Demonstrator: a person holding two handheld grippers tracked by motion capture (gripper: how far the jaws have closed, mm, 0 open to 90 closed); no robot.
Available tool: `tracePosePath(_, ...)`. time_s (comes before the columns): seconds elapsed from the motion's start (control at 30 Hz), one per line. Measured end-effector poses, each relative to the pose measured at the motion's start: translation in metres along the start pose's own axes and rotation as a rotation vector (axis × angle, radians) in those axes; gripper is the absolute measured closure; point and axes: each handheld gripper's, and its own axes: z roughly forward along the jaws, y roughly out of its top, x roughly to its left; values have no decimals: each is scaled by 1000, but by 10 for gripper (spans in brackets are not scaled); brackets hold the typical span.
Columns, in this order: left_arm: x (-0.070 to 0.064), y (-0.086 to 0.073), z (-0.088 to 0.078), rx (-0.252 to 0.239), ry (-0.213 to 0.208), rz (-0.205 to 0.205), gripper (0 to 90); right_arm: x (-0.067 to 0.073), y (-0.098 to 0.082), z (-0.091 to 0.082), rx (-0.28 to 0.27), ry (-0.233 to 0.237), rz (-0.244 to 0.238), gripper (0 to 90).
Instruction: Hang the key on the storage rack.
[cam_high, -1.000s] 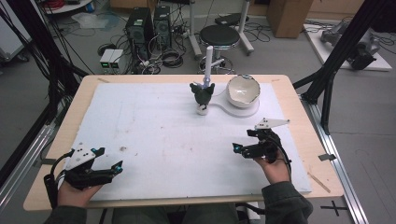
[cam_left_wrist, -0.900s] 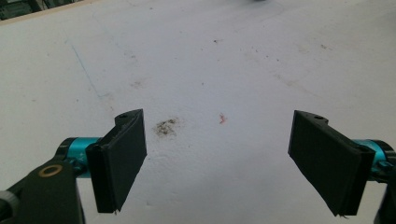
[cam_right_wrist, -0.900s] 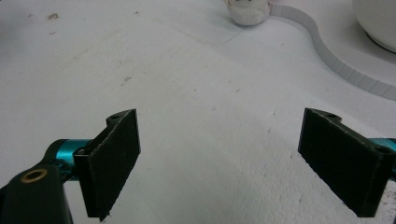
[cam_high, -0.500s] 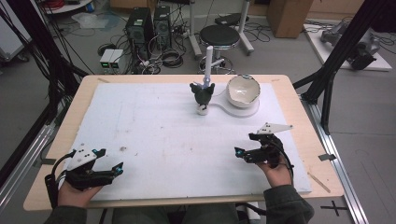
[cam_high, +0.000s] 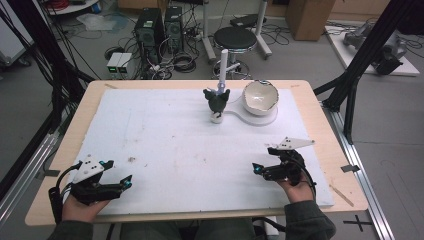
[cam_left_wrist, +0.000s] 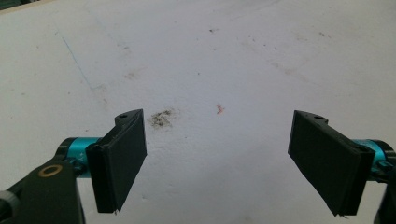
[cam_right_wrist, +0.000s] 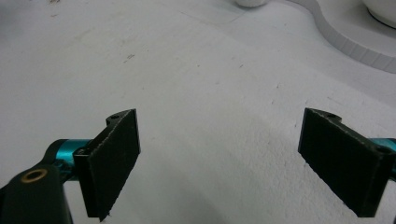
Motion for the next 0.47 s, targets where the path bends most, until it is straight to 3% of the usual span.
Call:
tracePosePath(0.3,-1,-1,2,6,-6,11,196,4,-5,1,21,7,-10,120)
tracePosePath(0.47,-1,-1,3,3,-7,4,195,4,-5,-1,3,-1,-13,120)
